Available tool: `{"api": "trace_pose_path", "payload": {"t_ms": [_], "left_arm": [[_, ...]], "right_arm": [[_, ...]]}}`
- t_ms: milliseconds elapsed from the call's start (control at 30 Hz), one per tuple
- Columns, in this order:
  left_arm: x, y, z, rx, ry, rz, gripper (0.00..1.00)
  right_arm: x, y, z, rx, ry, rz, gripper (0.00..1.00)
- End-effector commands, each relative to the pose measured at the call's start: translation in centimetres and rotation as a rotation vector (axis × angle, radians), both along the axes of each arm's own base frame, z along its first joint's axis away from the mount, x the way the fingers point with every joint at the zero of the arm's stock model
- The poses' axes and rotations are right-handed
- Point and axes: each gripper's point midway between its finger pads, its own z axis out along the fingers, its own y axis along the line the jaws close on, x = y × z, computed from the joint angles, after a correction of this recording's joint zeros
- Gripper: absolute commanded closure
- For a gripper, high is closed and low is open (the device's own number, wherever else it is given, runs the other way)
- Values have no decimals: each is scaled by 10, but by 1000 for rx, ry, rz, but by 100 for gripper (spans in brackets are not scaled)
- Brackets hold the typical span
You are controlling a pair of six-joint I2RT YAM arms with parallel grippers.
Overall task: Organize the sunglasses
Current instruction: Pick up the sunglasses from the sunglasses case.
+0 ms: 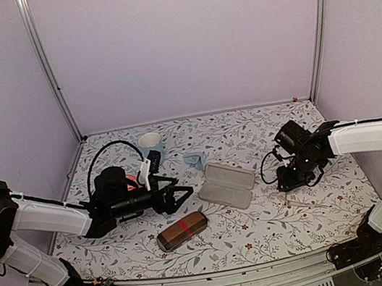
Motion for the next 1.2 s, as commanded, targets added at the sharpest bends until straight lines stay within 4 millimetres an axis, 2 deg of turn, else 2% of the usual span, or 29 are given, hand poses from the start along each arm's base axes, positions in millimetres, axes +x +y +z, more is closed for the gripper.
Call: {"api": "trace_pose_path", "payload": {"t_ms": [0,633,700,967,1167], "left_arm": [[1,-9,10,-23,-13,-20,3],[1,-17,7,-4,-11,-31,3],[1,-17,6,0,-13,-26,3],[4,-14,9,10,-28,-6,2],[8,-9,18,7,-54,31,1]], "right_arm": [[8,-1,-9,11,-1,-23,65],[16,-19,-19,-43,9,-49,80],[16,-21,-19,-50,7,-51,84],[20,-21,-11,-54,-11,-52,92],[27,-21,4,-57,-47,-40,97]]}}
